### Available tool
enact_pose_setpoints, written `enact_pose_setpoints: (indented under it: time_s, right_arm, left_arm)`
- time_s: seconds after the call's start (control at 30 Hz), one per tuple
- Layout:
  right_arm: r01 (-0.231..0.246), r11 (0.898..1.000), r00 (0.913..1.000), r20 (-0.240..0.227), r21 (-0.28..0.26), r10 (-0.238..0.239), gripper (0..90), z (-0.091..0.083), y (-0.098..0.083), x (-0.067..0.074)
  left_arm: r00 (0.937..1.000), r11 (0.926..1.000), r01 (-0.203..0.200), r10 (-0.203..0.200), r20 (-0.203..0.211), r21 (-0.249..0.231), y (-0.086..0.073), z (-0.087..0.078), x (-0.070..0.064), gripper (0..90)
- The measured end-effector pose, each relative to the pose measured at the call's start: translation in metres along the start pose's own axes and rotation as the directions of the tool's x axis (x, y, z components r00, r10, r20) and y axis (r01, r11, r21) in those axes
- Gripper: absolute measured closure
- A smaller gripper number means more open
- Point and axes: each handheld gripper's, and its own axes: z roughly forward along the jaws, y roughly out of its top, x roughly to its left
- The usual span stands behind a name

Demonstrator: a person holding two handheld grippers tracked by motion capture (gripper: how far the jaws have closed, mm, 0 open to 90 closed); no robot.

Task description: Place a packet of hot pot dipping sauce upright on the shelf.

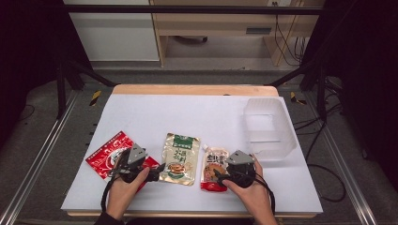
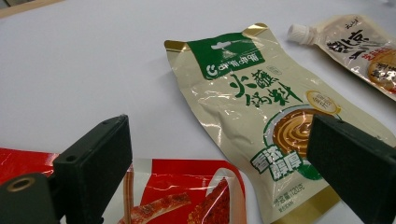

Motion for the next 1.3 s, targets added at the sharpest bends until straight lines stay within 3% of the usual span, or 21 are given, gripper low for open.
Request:
enact_pose_setpoints:
  time_s: [0.07, 0.3, 0.4, 0.63, 0.67, 0.8, 0.97, 1.13, 1.3]
  right_arm:
    - [0.001, 1.000, 1.0000, 0.002, -0.007, -0.001, 14.8, 0.000, 0.000, 0.000]
    - [-0.030, 0.999, 0.9993, 0.023, -0.022, 0.030, 36.0, -0.006, 0.002, -0.005]
    - [-0.048, 0.999, 0.9982, 0.036, -0.015, 0.049, 39.0, -0.005, 0.004, -0.009]
    - [-0.055, 0.998, 0.9980, 0.032, 0.026, 0.054, 39.7, 0.008, 0.032, -0.013]
    - [-0.074, 0.997, 0.9969, 0.030, 0.032, 0.073, 41.9, 0.014, 0.042, -0.018]
    - [-0.091, 0.994, 0.9951, 0.045, 0.064, 0.088, 43.7, 0.028, 0.053, -0.030]
    - [-0.114, 0.985, 0.9934, 0.028, 0.129, 0.111, 43.2, 0.046, 0.052, -0.036]
    - [-0.103, 0.983, 0.9946, 0.026, 0.153, 0.100, 43.2, 0.051, 0.048, -0.032]
    - [-0.123, 0.974, 0.9924, 0.021, 0.187, 0.122, 43.6, 0.055, 0.037, -0.034]
  left_arm:
    - [1.0000, 1.0000, -0.003, 0.003, 0.005, 0.006, 0.000, 0.000, 0.000, 6.7]
    - [0.9993, 0.9992, -0.034, 0.033, 0.014, 0.021, 0.000, 0.003, -0.006, 6.7]
    - [0.9990, 0.9988, -0.043, 0.042, 0.010, 0.026, 0.001, 0.004, -0.007, 6.7]
    - [0.9982, 0.9978, -0.059, 0.059, 0.007, 0.029, 0.001, 0.004, -0.010, 7.0]
    - [0.9983, 0.9979, -0.059, 0.059, 0.006, 0.029, 0.001, 0.004, -0.010, 7.0]
    - [0.9978, 0.9974, -0.065, 0.065, 0.012, 0.032, 0.001, 0.004, -0.009, 7.1]
    - [0.9969, 0.9965, -0.077, 0.076, 0.021, 0.033, 0.002, 0.005, -0.011, 7.2]
    - [0.9960, 0.9957, -0.087, 0.086, 0.023, 0.033, 0.002, 0.006, -0.014, 7.2]
    - [0.9951, 0.9946, -0.097, 0.096, 0.023, 0.037, 0.003, 0.005, -0.014, 7.3]
